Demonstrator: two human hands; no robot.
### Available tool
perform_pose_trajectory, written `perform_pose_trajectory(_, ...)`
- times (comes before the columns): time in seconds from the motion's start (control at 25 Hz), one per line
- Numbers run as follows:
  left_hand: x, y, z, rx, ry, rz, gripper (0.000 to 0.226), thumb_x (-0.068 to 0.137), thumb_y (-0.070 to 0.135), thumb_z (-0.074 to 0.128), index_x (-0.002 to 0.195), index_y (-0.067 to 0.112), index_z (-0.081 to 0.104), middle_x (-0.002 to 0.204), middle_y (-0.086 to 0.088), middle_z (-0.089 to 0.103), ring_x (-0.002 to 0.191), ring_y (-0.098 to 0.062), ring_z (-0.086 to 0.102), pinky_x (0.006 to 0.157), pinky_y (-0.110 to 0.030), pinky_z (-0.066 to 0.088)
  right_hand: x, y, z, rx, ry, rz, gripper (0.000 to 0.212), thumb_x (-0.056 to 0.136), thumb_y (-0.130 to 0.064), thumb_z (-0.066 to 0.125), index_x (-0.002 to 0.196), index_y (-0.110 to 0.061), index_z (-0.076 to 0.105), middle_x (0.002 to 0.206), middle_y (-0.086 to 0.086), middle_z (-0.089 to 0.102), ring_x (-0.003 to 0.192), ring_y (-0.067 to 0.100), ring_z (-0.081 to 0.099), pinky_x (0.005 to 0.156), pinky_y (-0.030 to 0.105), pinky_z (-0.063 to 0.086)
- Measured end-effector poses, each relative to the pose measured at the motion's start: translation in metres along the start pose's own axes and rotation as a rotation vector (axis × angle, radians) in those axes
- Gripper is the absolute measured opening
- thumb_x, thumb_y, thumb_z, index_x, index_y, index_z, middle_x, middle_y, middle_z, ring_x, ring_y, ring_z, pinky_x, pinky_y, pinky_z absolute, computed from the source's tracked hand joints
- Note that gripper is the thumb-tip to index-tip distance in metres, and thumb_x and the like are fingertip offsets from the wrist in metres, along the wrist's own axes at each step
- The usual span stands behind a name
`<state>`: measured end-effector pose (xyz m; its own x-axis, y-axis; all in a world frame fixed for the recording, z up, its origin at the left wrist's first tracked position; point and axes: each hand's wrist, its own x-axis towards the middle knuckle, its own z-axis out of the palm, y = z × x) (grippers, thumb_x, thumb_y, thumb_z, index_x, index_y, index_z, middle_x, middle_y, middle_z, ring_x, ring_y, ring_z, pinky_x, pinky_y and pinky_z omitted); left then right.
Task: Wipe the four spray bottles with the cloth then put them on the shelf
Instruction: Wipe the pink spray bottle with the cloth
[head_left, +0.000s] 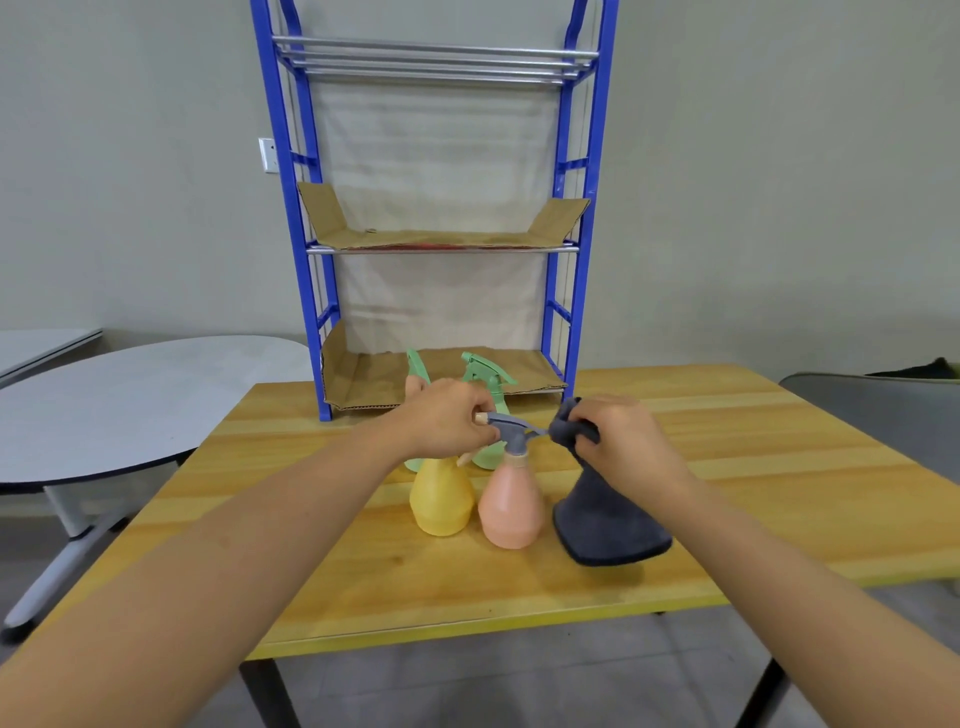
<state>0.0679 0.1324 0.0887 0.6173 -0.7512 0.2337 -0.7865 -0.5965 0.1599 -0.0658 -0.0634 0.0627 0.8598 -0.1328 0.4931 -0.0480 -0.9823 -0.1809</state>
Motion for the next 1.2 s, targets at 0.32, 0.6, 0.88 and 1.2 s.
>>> perform_pose_trajectory(0.32, 0.02, 0.054, 0.008, 0.359, -0.154, 0.134, 0.014, 0.089, 0.034, 0.065, 0.099, 0.023, 0.065, 0.09, 0.006, 0.062, 0.091, -0.019, 0.052, 0.089, -0.043, 0.032, -0.03, 0.036, -0.006, -0.054, -0.01, 0.003, 0.023, 0.075, 0.003, 0.055, 0.064, -0.018, 0.05, 0.071, -0.007, 0.051, 0.069, 0.02, 0.051, 0.062, 0.025, 0.034)
perform_pose_trajectory(0.6, 0.03, 0.055, 0.007, 0.452, -0.315, 0.296, 0.024, 0.09, 0.029, 0.068, 0.111, 0.032, 0.056, 0.093, 0.009, 0.054, 0.094, -0.019, 0.052, 0.095, -0.043, 0.031, -0.037, 0.054, 0.001, -0.018, 0.006, -0.02, 0.02, 0.076, 0.0, 0.056, 0.069, -0.019, 0.053, 0.075, -0.011, 0.052, 0.074, 0.019, 0.05, 0.064, 0.028, 0.039)
perform_pose_trajectory(0.88, 0.035, 0.046, 0.008, 0.496, -0.318, 0.447, 0.023, 0.091, 0.017, 0.065, 0.097, 0.038, 0.059, 0.101, 0.008, 0.058, 0.123, -0.026, 0.047, 0.121, -0.062, 0.007, -0.035, 0.047, 0.013, -0.022, 0.007, -0.062, 0.019, 0.077, -0.002, 0.057, 0.071, -0.02, 0.057, 0.076, -0.014, 0.052, 0.075, 0.013, 0.049, 0.064, 0.022, 0.035)
perform_pose_trajectory(1.2, 0.014, 0.043, -0.008, 0.065, 0.022, 0.177, 0.058, 0.092, 0.033, 0.058, 0.147, 0.024, 0.043, 0.15, -0.001, 0.046, 0.138, -0.022, 0.036, 0.111, -0.041, 0.036, -0.036, 0.04, 0.022, 0.011, 0.005, -0.099, 0.025, 0.076, 0.0, 0.056, 0.068, -0.023, 0.05, 0.071, -0.016, 0.045, 0.07, 0.013, 0.045, 0.066, 0.02, 0.028)
